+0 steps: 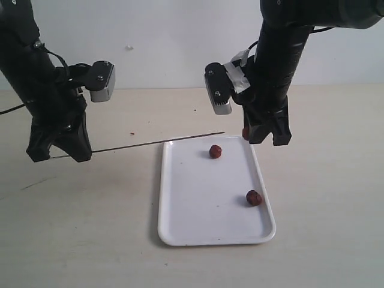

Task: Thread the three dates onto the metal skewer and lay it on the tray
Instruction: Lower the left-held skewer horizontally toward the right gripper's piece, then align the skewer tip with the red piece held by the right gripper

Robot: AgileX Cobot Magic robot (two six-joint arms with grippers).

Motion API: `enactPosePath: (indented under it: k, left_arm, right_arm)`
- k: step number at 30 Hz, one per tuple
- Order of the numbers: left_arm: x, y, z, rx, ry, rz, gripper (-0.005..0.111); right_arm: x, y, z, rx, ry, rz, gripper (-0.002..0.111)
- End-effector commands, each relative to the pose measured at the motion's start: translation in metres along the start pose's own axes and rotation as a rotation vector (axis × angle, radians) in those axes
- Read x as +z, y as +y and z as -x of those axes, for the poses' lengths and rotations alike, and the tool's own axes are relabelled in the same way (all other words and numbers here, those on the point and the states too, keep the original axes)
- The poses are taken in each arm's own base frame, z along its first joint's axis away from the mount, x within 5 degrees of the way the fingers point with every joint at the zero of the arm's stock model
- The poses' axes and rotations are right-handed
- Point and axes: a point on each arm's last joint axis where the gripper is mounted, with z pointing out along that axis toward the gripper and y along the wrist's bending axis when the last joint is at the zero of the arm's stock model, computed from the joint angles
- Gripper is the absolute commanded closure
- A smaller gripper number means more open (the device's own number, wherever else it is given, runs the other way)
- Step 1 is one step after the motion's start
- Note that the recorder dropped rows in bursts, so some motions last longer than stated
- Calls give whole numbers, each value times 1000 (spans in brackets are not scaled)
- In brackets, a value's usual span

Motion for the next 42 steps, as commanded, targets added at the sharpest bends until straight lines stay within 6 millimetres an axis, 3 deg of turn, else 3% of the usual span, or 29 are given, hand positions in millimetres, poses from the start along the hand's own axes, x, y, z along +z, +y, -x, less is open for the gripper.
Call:
enactPosePath:
  k: [1, 9, 14, 23, 35, 42]
  left_arm:
    - [3, -2, 4, -31, 13, -6, 107]
    - [18, -3, 13, -30, 34, -42, 107]
    - [18, -3, 13, -32, 28, -43, 107]
    - [18, -3, 13, -43, 27, -43, 107]
    - [18, -3, 13, -58, 28, -43, 107]
    - [18, -3, 13, -67, 28, -43, 107]
  right_arm:
    - [-9, 4, 0, 6, -3, 20, 79]
    - [-20, 6, -1, 41, -14, -3, 79]
    - [-19, 6, 7, 79, -88, 5, 79]
    - [-14, 12, 23, 1, -36, -8, 79]
    - [-14, 15, 20, 11, 17, 21, 79]
    - [-13, 19, 32, 9, 3, 17, 79]
